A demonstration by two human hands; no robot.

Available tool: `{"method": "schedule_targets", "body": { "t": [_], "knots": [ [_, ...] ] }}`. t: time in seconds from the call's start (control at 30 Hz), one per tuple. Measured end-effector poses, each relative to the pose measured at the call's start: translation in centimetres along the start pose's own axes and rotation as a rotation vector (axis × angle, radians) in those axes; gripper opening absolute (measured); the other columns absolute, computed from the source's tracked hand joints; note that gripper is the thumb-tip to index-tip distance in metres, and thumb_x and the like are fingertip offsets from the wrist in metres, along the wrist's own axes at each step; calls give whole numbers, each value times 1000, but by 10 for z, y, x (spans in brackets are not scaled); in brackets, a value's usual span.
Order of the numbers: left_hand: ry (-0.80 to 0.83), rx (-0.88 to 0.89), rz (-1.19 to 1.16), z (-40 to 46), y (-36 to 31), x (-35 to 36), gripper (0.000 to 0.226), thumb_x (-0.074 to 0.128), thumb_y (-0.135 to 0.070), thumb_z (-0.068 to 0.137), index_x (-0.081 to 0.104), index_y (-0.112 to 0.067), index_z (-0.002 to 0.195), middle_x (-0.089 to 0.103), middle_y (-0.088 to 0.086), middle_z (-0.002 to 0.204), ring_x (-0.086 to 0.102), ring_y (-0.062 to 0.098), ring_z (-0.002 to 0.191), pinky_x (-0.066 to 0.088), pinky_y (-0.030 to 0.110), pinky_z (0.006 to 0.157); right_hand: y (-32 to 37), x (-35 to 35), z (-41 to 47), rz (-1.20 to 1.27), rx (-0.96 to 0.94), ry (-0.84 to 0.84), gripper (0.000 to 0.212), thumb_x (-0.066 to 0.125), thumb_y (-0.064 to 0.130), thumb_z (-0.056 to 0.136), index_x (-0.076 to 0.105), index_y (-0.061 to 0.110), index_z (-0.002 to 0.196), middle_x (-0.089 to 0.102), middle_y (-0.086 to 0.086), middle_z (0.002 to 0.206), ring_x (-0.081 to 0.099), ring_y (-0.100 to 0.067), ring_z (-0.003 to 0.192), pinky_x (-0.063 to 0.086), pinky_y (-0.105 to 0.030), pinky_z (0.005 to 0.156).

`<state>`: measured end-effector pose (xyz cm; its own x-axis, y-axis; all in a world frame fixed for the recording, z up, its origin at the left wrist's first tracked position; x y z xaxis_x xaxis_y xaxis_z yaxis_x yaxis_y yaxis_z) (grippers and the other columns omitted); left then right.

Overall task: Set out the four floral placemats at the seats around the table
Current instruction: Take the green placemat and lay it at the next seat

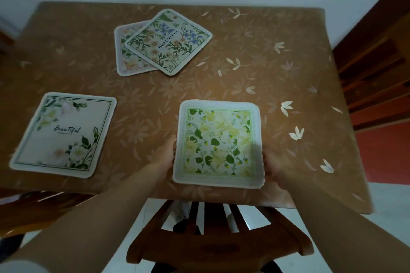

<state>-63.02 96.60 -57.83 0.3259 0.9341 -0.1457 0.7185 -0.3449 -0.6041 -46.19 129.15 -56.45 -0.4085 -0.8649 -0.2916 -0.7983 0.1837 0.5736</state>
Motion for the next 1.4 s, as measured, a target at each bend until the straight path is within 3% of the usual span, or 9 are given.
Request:
{"method": "schedule_targets", "body": {
  "t": [0.13,0.27,0.4,0.6,0.83,1.03,1.23,1.33,1.4],
  "knots": [
    [27,41,-2,-9,1,6,50,37,-64,93,81,-43,78,81,-2,91,77,20,85,56,35,73,-4,-2,0,-19,-52,0,26,55,27,90,61,23,65,53,-6,61,48,-22,50,39,-31,45],
    [-4,59,29,-15,3,3,50,39,-66,91,78,-35,87,79,4,104,72,27,102,52,47,97,-14,2,2,20,27,13,31,51,26,98,57,20,69,51,-5,62,44,-20,50,37,-25,39],
    [29,86,26,-21,3,5,45,41,-63,94,79,-49,73,81,-4,87,77,17,82,56,33,72,-15,6,-2,18,34,58,32,46,19,101,50,19,69,44,-9,65,40,-22,53,35,-26,42],
    [105,83,-49,-22,7,6,45,44,-59,97,81,-42,79,80,-6,84,77,12,74,57,22,49,-10,3,-11,19,34,42,32,50,19,98,51,18,67,44,-5,62,39,-19,49,34,-26,41],
    [44,119,-76,-13,12,-1,32,54,-64,79,80,-46,79,80,-9,85,72,19,92,51,36,72,-12,1,-14,71,69,41,18,51,19,92,56,14,75,49,-6,65,43,-19,53,40,-33,51],
    [77,108,-75,-17,10,6,41,49,-59,92,82,-38,83,81,-6,87,77,14,79,58,26,60,-11,0,-14,131,51,18,31,50,22,96,54,19,65,48,1,54,46,-15,44,41,-32,50],
    [55,85,24,-30,4,8,46,42,-62,96,79,-44,75,80,-9,82,76,9,71,54,31,67,-11,-1,-17,96,51,31,31,48,24,98,56,17,69,48,2,56,48,-14,44,43,-32,50],
    [104,42,3,-41,2,10,49,41,-59,98,80,-44,73,80,-7,80,77,13,72,57,27,57,-3,-1,-22,27,34,48,31,46,30,100,59,14,77,49,-2,64,46,-18,52,42,-37,54],
    [82,21,-7,-50,-5,9,52,38,-60,99,81,-37,79,80,-5,79,76,19,83,59,33,66,7,1,-23,-48,-15,52,35,46,31,102,65,7,87,58,-10,79,55,-26,67,49,-45,68]
  ]
}}
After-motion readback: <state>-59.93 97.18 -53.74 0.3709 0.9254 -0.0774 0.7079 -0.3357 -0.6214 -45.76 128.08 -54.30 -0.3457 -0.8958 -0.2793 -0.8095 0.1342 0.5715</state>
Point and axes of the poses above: each hand's wrist, its own z-axis towards the middle knuckle, its own x-axis out of the palm, y = z × x, the point moved 6 cm from there along z, towards the middle knuckle
